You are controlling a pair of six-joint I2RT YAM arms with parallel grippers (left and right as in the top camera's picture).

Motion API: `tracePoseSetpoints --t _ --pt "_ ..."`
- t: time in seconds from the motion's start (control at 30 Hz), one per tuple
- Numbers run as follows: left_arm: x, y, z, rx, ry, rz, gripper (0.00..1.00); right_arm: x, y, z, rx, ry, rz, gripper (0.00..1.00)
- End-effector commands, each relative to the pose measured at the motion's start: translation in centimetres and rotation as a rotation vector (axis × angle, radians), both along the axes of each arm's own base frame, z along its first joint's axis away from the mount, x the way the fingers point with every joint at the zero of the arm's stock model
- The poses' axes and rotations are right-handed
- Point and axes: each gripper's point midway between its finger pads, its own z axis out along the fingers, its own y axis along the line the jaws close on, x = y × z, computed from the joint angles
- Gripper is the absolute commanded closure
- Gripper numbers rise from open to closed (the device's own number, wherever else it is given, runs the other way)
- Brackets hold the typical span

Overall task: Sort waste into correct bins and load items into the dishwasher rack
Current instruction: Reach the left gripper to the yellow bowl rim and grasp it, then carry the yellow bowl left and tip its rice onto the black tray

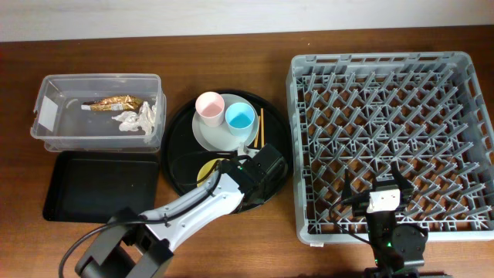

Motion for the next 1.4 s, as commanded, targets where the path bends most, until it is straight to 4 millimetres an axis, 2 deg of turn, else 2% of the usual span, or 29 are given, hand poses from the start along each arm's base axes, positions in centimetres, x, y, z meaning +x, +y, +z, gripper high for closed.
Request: tracePoseSetpoints --t 0.0,0.2,0.53,0.6,0.8,0.87,0.97,1.1,1.17,1.23,1.3,1.37 --pt "0.1 0.1 0.1 0.001 -0.019 -0.001 0.84 0.0 0.2 -0.3 -0.008 0.005 0.008 0.02" --pt "-0.1 0.3 -0.6 0.003 -0.018 -0.001 0.85 0.0 0.2 -0.3 -0.008 0.005 0.008 0.02" --pt "-0.2 0.3 -0.6 0.003 -0.017 -0.002 0.85 0.0 0.2 -0.3 -0.008 0.005 0.008 0.02" --pt "-0.2 0.3 -0.6 0.003 -0.017 -0.001 0.96 0.0 0.2 -0.3 -0.008 0.005 0.008 0.02" --pt "0.0 0.3 -0.5 0.001 -0.020 0.000 1.00 0.0 0.2 -0.3 -0.008 0.005 0.008 0.02" --pt "0.6 0.2 0.7 -0.022 -0.040 0.011 1.00 0.0 0.2 -0.3 -0.008 0.005 0.008 0.02" --pt "1.7 0.2 4.6 -0.071 -0.075 -0.010 1.00 0.0 0.2 -0.3 -0.008 0.005 0.008 0.02" --pt "2.9 2.3 10.0 -0.253 -0.076 0.015 1.00 0.0 0.2 -0.3 -0.008 0.005 0.008 0.02" --pt "3.6 4.4 12.3 -0.389 -0.066 0.024 1.00 0.0 0.2 -0.3 -0.008 0.005 0.008 0.02" --pt "4.0 6.4 13.7 -0.480 -0.066 0.043 1.00 0.0 0.2 -0.3 -0.008 0.005 0.008 0.02" --pt "4.6 10.5 14.9 -0.557 -0.076 0.107 1.00 0.0 0.2 -0.3 -0.008 0.005 0.008 0.02" --pt "4.8 14.7 15.1 -0.608 -0.079 0.185 1.00 0.0 0.2 -0.3 -0.008 0.005 0.008 0.02"
